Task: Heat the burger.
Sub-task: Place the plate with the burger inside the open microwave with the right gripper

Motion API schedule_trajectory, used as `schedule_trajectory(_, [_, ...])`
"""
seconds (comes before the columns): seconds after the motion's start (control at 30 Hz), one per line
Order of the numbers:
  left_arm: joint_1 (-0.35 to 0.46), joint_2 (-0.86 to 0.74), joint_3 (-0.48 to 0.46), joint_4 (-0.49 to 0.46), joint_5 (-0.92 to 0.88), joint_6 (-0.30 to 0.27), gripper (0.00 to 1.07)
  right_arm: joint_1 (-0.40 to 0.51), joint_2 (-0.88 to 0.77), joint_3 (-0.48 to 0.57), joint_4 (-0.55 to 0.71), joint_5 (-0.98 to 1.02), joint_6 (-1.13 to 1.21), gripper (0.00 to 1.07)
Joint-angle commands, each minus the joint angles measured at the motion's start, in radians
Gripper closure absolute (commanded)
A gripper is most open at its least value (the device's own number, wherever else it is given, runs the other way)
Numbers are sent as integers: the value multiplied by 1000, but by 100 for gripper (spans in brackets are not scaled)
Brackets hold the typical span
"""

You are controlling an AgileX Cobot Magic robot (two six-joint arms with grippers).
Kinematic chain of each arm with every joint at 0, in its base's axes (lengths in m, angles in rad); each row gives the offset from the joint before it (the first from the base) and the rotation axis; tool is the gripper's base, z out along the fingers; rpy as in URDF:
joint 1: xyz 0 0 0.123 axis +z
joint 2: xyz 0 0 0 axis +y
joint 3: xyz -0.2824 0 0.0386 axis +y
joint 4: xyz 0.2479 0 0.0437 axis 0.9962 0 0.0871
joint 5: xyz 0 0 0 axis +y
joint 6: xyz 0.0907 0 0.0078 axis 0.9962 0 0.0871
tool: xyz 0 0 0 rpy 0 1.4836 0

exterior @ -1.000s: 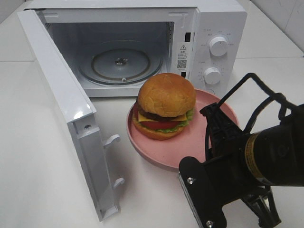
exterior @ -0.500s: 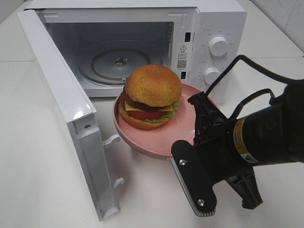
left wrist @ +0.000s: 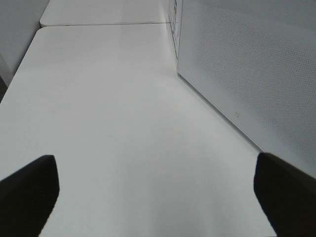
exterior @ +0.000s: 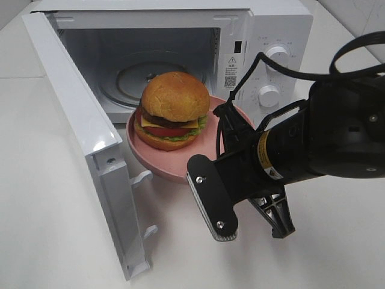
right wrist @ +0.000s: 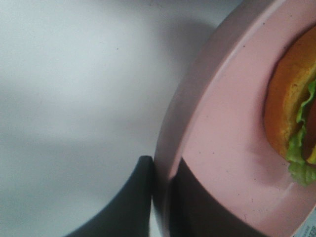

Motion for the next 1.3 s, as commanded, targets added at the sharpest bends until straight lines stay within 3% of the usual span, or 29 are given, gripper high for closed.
schedule_trajectory(0.03, [-1, -17, 0, -9, -10, 1, 2, -2, 5, -43, -10, -33, -16, 107])
schedule_trajectory(0.53, [-1, -17, 0, -9, -10, 1, 2, -4, 74, -168, 182, 75, -196, 107])
schedule_trajectory(0.97, [-1, -17, 0, -9, -10, 1, 2, -17, 74, -178, 248, 82, -274, 107])
schedule_trajectory(1.3, [-1, -17, 0, -9, -10, 1, 2, -44, 130, -273, 264, 129, -291, 107])
